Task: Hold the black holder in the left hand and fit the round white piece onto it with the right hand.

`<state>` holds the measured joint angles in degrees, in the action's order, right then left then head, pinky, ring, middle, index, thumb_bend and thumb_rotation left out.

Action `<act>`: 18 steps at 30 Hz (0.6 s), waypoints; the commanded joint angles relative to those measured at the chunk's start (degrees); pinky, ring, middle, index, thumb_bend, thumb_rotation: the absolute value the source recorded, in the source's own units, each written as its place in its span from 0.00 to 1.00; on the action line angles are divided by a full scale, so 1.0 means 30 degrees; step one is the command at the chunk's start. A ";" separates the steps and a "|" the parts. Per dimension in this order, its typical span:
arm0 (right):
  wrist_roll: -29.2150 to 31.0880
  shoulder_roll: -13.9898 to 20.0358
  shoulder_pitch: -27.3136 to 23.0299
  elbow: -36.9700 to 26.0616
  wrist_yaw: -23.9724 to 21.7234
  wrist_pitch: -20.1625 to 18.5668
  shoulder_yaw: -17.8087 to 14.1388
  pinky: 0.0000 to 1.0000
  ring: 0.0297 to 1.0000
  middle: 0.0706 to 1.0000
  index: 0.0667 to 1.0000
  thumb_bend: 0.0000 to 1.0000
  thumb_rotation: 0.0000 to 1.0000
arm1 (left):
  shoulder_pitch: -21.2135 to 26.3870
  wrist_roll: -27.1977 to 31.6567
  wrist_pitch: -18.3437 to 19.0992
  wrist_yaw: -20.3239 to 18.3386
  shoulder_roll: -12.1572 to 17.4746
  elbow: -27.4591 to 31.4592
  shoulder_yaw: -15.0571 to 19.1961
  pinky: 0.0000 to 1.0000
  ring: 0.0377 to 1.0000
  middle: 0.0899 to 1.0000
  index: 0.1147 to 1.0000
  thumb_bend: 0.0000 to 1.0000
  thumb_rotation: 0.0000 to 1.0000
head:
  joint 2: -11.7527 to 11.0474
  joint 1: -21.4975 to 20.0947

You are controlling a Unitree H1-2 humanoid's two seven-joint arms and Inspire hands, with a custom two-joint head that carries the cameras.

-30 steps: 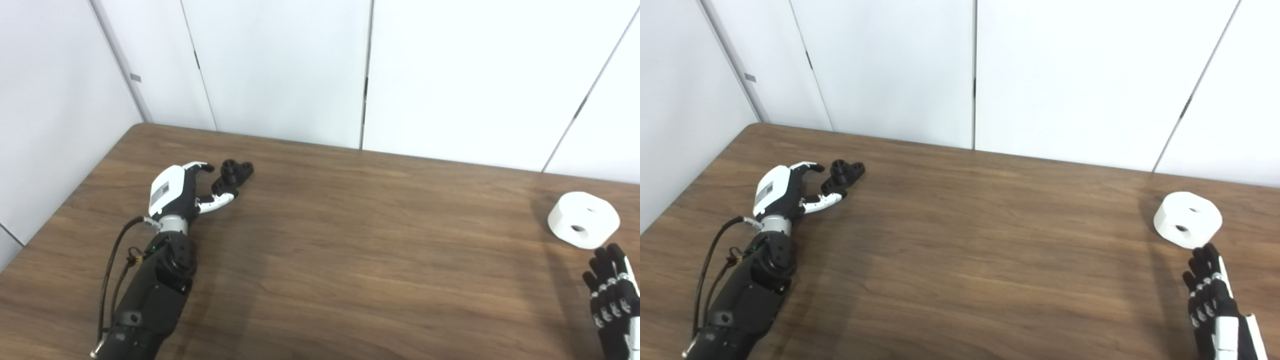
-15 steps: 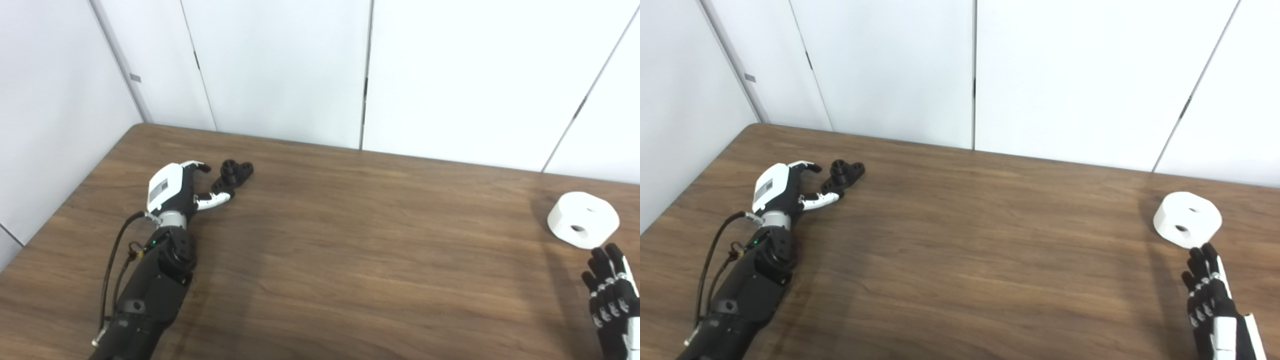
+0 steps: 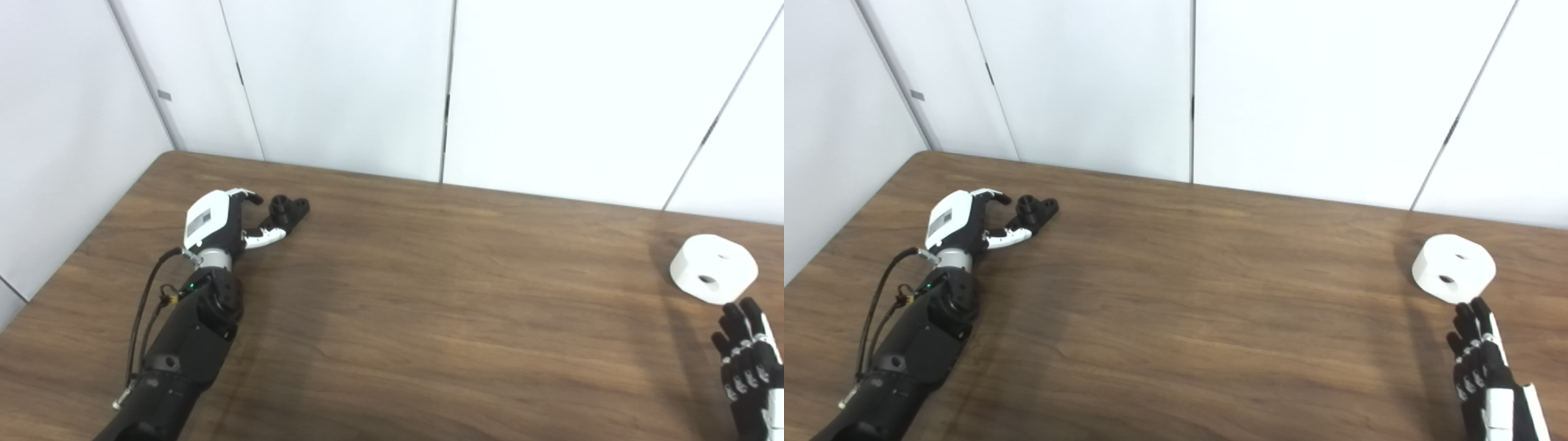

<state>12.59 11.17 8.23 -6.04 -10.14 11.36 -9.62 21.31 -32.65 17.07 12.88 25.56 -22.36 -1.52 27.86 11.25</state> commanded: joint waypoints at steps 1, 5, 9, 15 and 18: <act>0.0136 -0.0642 0.0872 0.0631 0.0091 0.0080 0.0343 1.00 1.00 0.98 1.00 0.60 1.00 | 0.0986 -0.0167 -0.0125 0.0208 0.0557 0.0367 0.0027 0.93 0.92 0.87 0.66 0.80 0.32 | 0.0016 0.0008; 0.0112 -0.0592 0.0855 0.0714 0.0004 0.0238 0.0387 1.00 1.00 0.98 1.00 0.61 1.00 | 0.1014 -0.0197 -0.0066 0.0174 0.0550 0.0366 -0.0071 0.93 0.93 0.87 0.62 0.79 0.32 | 0.0049 -0.0025; 0.0156 -0.0618 0.0844 0.0748 0.0021 0.0250 0.0359 1.00 1.00 0.98 0.99 0.61 1.00 | 0.1063 -0.0217 0.0362 -0.0041 0.0516 0.0464 -0.0174 0.94 0.94 0.87 0.59 0.78 0.33 | 0.0049 -0.0025; 0.0184 -0.0615 0.0894 0.0674 0.0027 0.0214 0.0344 1.00 1.00 0.97 0.99 0.61 1.00 | 0.1052 -0.0173 0.0442 0.0020 0.0407 0.0342 -0.0253 0.95 0.93 0.85 0.54 0.78 0.33 | 0.0131 -0.0036; 0.0177 -0.0565 0.0964 0.0575 -0.0015 0.0172 0.0364 1.00 1.00 0.97 1.00 0.61 1.00 | 0.1019 -0.0247 0.0558 -0.0063 0.0404 0.0429 -0.0373 0.95 0.93 0.85 0.54 0.77 0.33 | 0.0159 -0.0026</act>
<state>12.59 11.17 8.35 -6.17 -10.17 11.36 -9.60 21.41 -32.66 18.73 12.33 25.47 -22.35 -2.79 28.30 11.16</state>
